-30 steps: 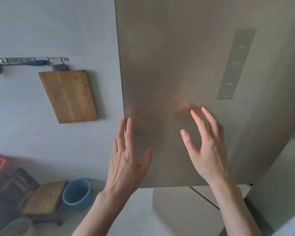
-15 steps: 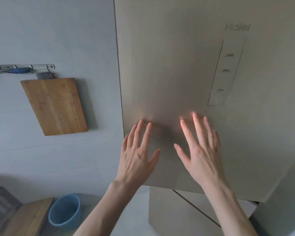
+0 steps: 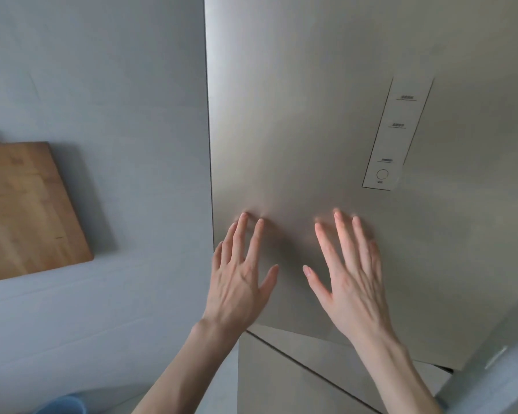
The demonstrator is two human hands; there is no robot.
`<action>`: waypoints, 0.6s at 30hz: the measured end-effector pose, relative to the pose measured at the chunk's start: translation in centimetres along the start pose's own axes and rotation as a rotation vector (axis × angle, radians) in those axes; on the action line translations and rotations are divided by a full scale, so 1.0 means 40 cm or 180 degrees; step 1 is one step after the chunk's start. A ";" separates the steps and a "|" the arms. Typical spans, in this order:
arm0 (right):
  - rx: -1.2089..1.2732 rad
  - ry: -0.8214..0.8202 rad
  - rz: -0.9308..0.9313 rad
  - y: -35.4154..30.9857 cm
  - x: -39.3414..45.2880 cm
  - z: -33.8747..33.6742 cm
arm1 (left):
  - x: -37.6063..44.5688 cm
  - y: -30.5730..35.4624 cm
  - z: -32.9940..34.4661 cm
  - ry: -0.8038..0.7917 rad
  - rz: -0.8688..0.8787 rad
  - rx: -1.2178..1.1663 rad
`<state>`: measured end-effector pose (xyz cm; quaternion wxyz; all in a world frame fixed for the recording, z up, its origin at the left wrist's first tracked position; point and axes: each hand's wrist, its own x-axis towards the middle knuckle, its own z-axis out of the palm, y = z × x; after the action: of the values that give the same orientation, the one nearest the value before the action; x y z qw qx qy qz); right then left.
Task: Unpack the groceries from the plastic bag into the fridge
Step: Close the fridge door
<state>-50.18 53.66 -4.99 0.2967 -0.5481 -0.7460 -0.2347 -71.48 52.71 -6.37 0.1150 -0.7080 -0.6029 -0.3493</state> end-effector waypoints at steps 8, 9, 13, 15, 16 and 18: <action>-0.0334 -0.0015 0.0172 0.018 0.050 0.067 | 0.108 -0.031 0.107 -0.0189 0.0235 -0.0229; -0.0383 -0.0013 0.0237 0.024 0.058 0.072 | 0.119 -0.031 0.120 -0.0207 0.0262 -0.0249; -0.0627 -0.0017 0.0474 0.048 0.088 0.092 | 0.162 -0.026 0.171 -0.0291 0.0308 -0.0301; -0.0778 -0.0016 0.0472 0.059 0.097 0.103 | 0.179 -0.019 0.191 -0.0342 0.0304 -0.0333; -0.0839 -0.0014 0.0466 0.064 0.102 0.108 | 0.187 -0.017 0.199 -0.0366 0.0300 -0.0351; -0.0950 -0.0027 0.0481 0.070 0.112 0.118 | 0.205 -0.017 0.212 -0.0412 0.0298 -0.0366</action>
<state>-49.38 60.71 -5.15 0.2256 -0.6416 -0.6607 -0.3177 -68.85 64.19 -7.55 0.0512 -0.7619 -0.5543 -0.3310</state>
